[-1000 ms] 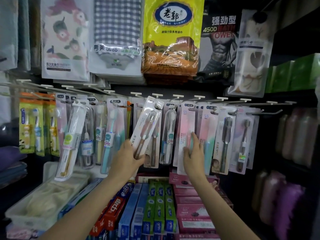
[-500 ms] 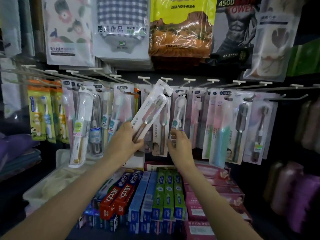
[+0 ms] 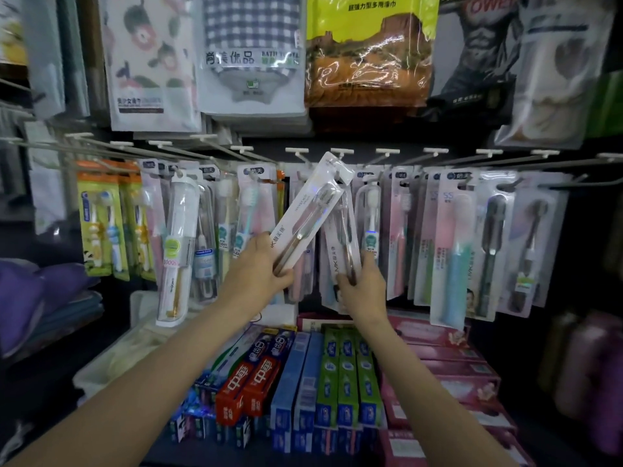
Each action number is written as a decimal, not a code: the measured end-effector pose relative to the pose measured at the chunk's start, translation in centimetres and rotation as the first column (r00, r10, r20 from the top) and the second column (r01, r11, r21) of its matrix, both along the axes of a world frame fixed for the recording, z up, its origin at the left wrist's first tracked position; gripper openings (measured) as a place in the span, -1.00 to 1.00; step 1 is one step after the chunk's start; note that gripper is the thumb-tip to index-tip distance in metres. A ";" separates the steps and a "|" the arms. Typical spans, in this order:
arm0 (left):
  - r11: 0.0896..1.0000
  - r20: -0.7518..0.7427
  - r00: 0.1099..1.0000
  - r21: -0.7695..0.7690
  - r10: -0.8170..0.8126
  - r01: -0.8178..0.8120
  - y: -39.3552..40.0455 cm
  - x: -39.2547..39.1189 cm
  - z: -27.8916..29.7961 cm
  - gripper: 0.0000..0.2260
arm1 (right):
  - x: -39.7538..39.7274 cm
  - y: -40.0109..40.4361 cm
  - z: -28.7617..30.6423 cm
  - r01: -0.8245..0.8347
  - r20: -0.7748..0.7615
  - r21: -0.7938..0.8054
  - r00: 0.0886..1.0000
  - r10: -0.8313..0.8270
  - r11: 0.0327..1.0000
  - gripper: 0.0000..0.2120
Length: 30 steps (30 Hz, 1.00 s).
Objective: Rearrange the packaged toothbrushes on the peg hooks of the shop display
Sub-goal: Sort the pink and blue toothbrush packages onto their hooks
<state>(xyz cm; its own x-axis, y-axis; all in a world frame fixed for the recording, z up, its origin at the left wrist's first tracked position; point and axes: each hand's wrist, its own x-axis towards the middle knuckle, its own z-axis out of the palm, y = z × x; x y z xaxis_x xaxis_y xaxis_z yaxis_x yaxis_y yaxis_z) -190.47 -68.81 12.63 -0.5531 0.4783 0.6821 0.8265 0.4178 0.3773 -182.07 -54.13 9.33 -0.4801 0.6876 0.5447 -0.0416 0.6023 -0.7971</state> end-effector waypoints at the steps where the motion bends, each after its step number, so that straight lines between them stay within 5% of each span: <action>1: 1.000 -0.002 1.000 0.001 0.000 0.000 0.0 0.0 0.0 -0.69 | 0.8 0.4 0.1 -0.011 -0.009 -0.016 1.000 0.011 1.000 -0.66; 12: 1.000 0.011 1.000 -0.006 0.010 -0.010 0.0 0.2 0.1 -0.68 | 5.0 3.6 1.7 0.063 0.019 0.190 0.998 -0.068 0.980 -0.64; 18: 1.000 -0.016 1.000 -0.016 0.011 -0.012 -0.2 0.2 0.2 -0.64 | 3.6 2.2 0.9 -0.176 0.090 -0.044 0.980 0.179 0.983 -0.52; 21: 1.000 -0.017 1.000 -0.001 -0.003 0.003 0.1 0.0 -0.1 -0.65 | 1.6 1.1 0.2 -0.185 0.168 0.000 0.969 0.183 0.983 -0.42; 26: 1.000 -0.029 1.000 0.010 0.003 -0.003 0.3 -0.5 -0.2 -0.65 | -2.1 -0.2 -0.4 -0.154 0.023 -0.161 0.987 0.159 0.975 -0.40; 30: 1.000 -0.066 0.998 0.013 0.008 -0.007 0.1 -0.7 0.1 -0.61 | -3.7 -1.2 -1.0 0.045 -0.083 -0.090 0.995 -0.053 0.995 -0.53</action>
